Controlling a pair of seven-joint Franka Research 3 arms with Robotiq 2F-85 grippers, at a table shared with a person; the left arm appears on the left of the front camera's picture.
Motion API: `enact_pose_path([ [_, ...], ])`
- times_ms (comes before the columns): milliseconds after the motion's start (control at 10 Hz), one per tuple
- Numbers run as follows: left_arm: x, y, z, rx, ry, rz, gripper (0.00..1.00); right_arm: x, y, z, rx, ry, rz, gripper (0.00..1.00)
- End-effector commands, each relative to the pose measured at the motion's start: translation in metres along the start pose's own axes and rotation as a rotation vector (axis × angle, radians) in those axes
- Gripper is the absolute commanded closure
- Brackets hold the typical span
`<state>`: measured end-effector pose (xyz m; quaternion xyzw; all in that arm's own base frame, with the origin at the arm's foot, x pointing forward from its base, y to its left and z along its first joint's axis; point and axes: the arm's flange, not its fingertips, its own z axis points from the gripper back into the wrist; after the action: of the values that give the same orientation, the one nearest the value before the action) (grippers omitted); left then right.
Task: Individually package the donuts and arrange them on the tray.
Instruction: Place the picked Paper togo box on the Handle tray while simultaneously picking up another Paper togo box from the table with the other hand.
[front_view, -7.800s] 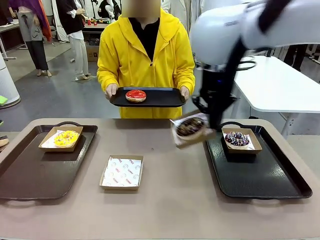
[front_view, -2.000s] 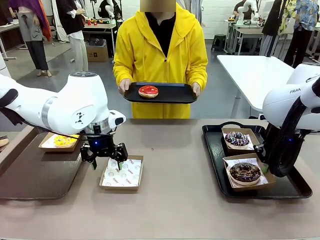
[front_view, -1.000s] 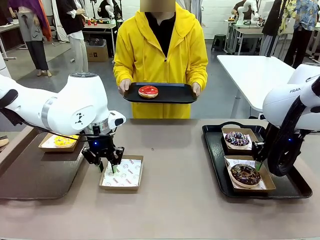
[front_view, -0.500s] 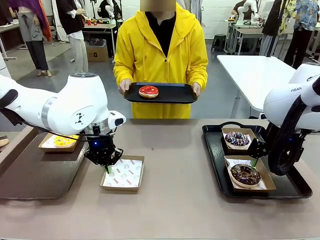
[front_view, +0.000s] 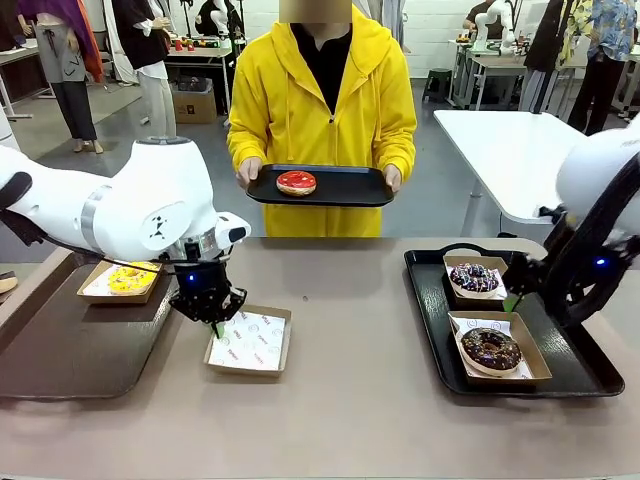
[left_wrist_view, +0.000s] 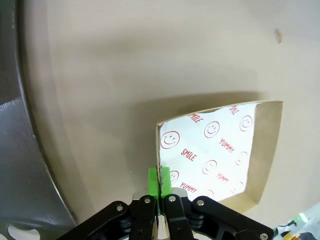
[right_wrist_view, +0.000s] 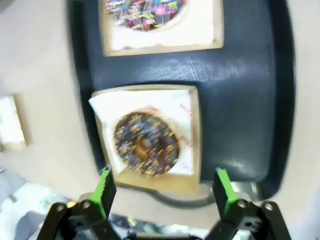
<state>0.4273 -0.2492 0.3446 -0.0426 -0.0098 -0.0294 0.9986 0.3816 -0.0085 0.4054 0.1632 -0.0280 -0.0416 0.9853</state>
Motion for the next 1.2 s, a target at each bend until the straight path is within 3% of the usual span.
enact_pose_path([
  [0,0.009,0.004,0.033,-0.07,0.005,0.009,1.0,-0.037,-0.045,0.045,0.315,0.035,0.032,0.0],
  [200,0.024,0.001,0.059,-0.082,-0.012,0.013,1.0,-0.047,-0.092,0.083,0.597,0.01,0.063,0.0],
  [400,0.043,-0.013,0.101,-0.064,-0.056,-0.009,1.0,-0.059,-0.145,0.096,0.787,0.015,0.06,0.0],
  [800,0.083,-0.037,0.152,-0.025,-0.12,-0.055,1.0,-0.05,-0.247,0.061,0.957,0.019,-0.066,0.0],
  [1100,0.117,-0.048,0.151,0.028,-0.111,-0.035,1.0,-0.043,-0.267,0.046,0.97,-0.037,-0.066,0.0],
])
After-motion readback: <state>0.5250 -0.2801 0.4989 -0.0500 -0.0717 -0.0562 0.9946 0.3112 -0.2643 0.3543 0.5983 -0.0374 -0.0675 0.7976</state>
